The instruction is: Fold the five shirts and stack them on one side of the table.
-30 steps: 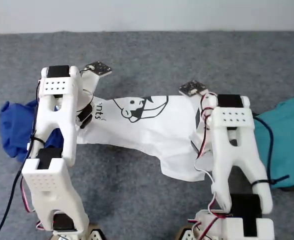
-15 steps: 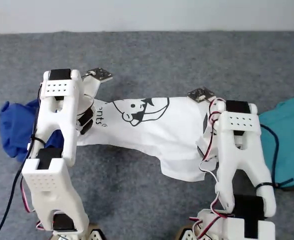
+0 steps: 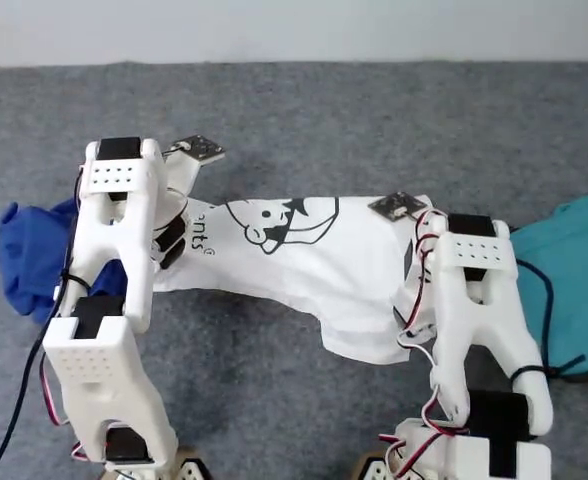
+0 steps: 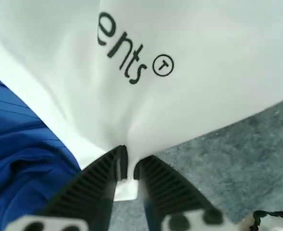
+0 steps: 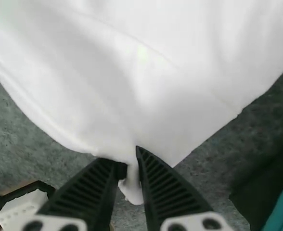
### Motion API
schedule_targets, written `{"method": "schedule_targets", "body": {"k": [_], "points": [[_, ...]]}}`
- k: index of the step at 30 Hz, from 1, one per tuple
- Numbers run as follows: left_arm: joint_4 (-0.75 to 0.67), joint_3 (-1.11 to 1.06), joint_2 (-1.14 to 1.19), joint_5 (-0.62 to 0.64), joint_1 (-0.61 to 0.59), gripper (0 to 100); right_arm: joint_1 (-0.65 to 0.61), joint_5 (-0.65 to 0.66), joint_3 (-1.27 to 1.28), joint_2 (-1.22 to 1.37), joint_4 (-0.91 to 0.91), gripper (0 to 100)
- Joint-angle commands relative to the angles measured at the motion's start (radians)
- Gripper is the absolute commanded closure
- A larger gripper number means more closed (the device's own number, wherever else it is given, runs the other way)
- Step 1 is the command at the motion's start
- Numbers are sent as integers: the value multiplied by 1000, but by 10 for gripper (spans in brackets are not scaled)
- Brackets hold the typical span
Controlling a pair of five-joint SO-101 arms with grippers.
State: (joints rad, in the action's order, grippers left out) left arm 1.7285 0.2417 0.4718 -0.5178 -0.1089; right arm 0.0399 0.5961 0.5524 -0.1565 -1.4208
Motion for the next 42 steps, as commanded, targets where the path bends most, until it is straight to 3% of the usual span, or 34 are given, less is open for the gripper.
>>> {"method": "schedule_targets", "body": {"k": [1, 20, 28, 36, 39, 42], "points": [[25, 1, -6, -14, -6, 986, 13, 15, 5, -41, 5, 988], [25, -110, -8, -75, -6, 985, 33, 15, 8, -41, -4, 983], [25, -108, -14, -124, -5, 968, 28, 15, 0, -50, -74, 772], [26, -27, -46, -133, -8, 846, 28, 8, -203, -51, -142, 750], [26, 53, -110, -133, -8, 844, 31, -12, -293, -41, -35, 750], [23, 120, -163, -130, -5, 844, 31, -95, -253, -38, 191, 750]]}}
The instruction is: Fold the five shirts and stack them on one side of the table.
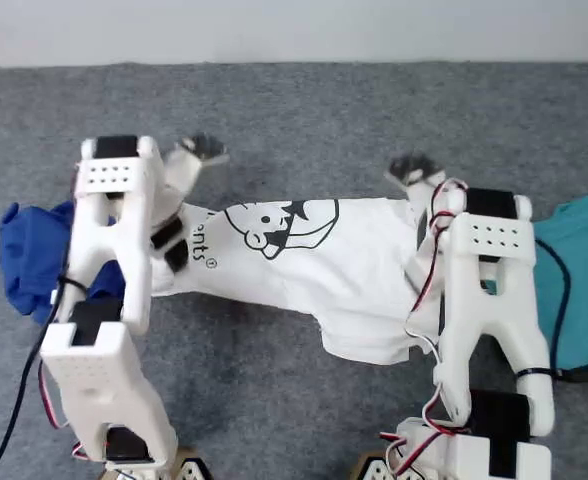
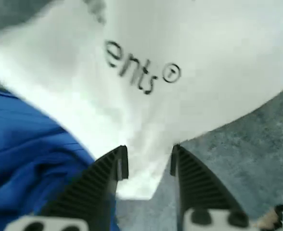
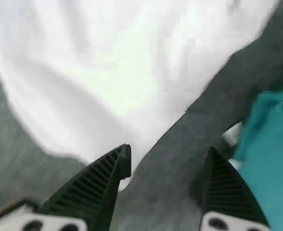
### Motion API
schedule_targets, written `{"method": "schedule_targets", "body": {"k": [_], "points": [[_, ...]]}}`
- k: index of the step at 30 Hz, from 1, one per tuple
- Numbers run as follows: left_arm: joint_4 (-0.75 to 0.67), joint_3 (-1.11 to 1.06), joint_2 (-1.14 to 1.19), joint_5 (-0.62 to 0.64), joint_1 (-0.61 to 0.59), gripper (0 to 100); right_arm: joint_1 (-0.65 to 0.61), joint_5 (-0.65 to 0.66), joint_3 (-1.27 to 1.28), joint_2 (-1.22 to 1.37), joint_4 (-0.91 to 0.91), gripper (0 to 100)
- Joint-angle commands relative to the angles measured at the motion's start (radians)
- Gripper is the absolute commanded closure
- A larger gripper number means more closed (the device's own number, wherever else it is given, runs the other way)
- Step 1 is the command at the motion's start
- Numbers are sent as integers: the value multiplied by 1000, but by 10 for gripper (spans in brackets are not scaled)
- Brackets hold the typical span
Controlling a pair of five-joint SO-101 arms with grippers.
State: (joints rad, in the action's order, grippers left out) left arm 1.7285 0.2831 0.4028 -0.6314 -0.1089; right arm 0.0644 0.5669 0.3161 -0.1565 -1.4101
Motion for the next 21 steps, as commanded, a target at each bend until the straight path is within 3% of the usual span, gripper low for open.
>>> {"method": "schedule_targets", "body": {"k": [1, 5, 9, 18, 21], "points": [[23, 88, -104, -15, -3, 844, 5, -86, 17, -38, 257, 750], [23, 87, -114, -15, 2, 844, 7, -110, 186, -38, 503, 750], [23, 87, -114, -14, 3, 845, 7, -107, 328, -35, 639, 750], [25, 87, -118, -12, 3, 847, 8, -104, 365, 168, 748, 757], [25, 87, -118, -12, 3, 848, 8, -61, 365, 206, 782, 835]]}}
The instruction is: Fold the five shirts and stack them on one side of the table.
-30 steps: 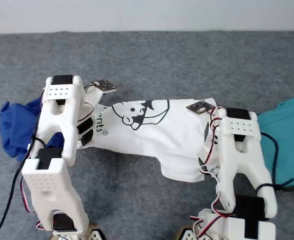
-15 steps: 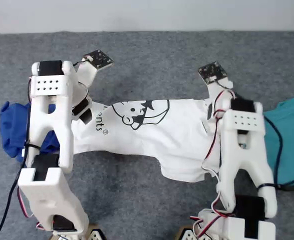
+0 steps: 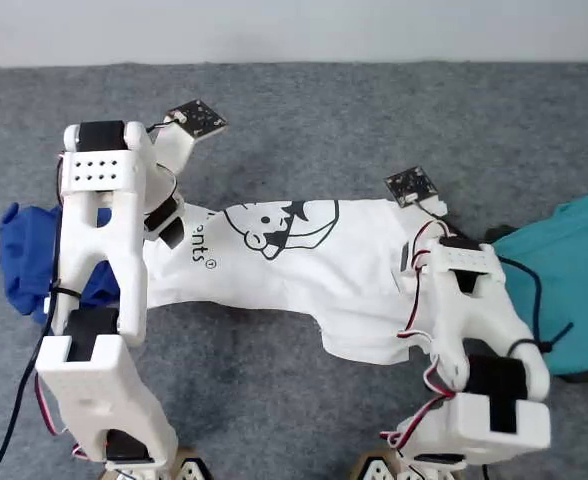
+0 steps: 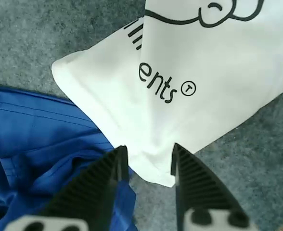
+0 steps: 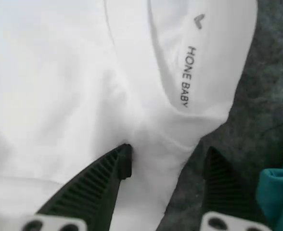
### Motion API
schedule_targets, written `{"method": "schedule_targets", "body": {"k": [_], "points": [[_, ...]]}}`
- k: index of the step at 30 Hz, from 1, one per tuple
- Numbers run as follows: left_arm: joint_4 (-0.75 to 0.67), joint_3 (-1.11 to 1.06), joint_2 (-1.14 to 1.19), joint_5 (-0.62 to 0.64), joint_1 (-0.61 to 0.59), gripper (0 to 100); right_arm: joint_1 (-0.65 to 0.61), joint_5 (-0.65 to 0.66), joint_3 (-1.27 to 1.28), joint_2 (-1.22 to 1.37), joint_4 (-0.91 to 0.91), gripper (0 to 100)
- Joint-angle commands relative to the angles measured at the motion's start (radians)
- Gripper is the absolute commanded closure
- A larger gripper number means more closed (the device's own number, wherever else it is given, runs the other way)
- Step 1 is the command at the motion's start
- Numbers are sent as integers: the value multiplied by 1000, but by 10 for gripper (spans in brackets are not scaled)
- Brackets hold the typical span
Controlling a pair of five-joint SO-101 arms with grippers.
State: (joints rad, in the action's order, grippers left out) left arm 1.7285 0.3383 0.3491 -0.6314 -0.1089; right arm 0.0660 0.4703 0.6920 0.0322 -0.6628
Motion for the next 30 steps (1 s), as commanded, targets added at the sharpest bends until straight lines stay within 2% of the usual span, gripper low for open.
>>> {"method": "schedule_targets", "body": {"k": [1, 4, 10, 15, 17, 22, 25, 27, 30], "points": [[25, 31, -64, -12, 3, 848, 8, 63, -11, 22, 35, 878], [25, 31, -64, -12, 3, 848, 15, 92, -11, 22, 35, 993], [25, 30, -57, -12, 3, 848, 54, 97, -37, 16, 28, 991], [25, 30, -57, -12, 3, 848, 168, 101, -133, 19, 24, 990], [25, 30, -57, -12, 3, 848, 203, 141, -153, 25, 24, 990], [25, 30, -57, -12, 3, 848, 216, 172, -135, 27, 5, 989], [25, 30, -57, -12, 3, 848, 219, 170, -127, 27, 2, 937], [25, 30, -57, -5, 3, 848, 222, 173, -129, 24, -16, 852], [2, 35, -55, 74, 2, 847, 222, 175, -153, 2, -102, 729]]}}
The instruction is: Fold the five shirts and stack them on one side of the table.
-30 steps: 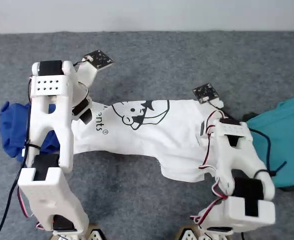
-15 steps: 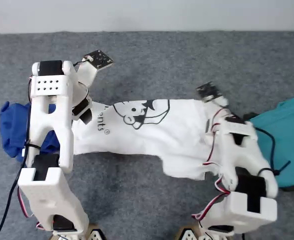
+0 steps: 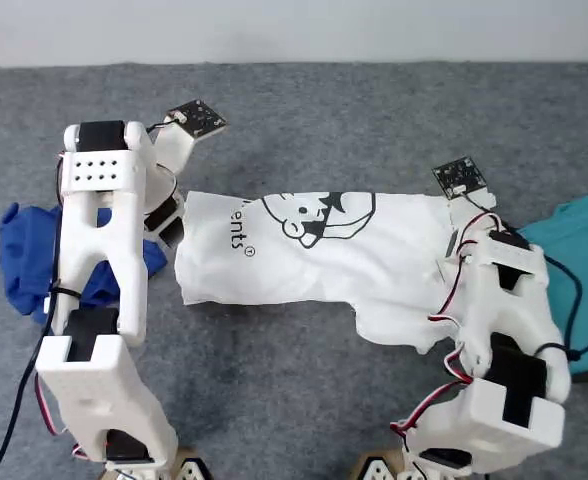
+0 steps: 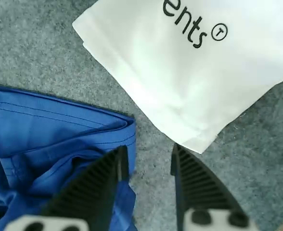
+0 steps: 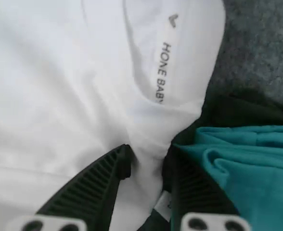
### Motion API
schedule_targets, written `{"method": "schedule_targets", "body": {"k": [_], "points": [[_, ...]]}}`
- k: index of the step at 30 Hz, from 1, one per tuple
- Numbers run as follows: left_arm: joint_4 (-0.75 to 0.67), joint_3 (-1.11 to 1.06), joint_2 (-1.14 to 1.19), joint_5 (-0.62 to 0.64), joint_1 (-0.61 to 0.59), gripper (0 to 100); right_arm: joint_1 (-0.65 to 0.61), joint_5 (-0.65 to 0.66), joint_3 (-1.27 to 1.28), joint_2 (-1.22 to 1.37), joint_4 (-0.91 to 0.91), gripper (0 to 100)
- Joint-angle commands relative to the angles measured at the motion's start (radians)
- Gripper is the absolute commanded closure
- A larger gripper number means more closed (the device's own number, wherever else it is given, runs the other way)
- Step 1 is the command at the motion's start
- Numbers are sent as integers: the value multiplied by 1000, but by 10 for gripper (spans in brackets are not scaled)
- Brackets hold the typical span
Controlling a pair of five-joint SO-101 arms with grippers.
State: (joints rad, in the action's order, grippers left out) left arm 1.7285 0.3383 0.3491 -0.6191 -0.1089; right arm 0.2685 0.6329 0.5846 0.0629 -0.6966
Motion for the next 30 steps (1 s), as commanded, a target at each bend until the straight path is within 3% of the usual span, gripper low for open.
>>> {"method": "schedule_targets", "body": {"k": [1, 5, 13, 22, 30], "points": [[-38, 36, -55, 95, -5, 847, 19, 9, -61, -47, -111, 703], [-181, 36, -54, 301, -25, 845, 13, 6, -132, -165, -278, 685], [-358, 150, 149, 308, -25, 844, -68, 6, -123, -383, -424, 685], [-279, 679, 608, 310, -17, 844, -94, -44, -101, -415, -464, 685], [-61, 1118, 910, 310, 31, 848, -96, -78, -101, -386, -466, 686]]}}
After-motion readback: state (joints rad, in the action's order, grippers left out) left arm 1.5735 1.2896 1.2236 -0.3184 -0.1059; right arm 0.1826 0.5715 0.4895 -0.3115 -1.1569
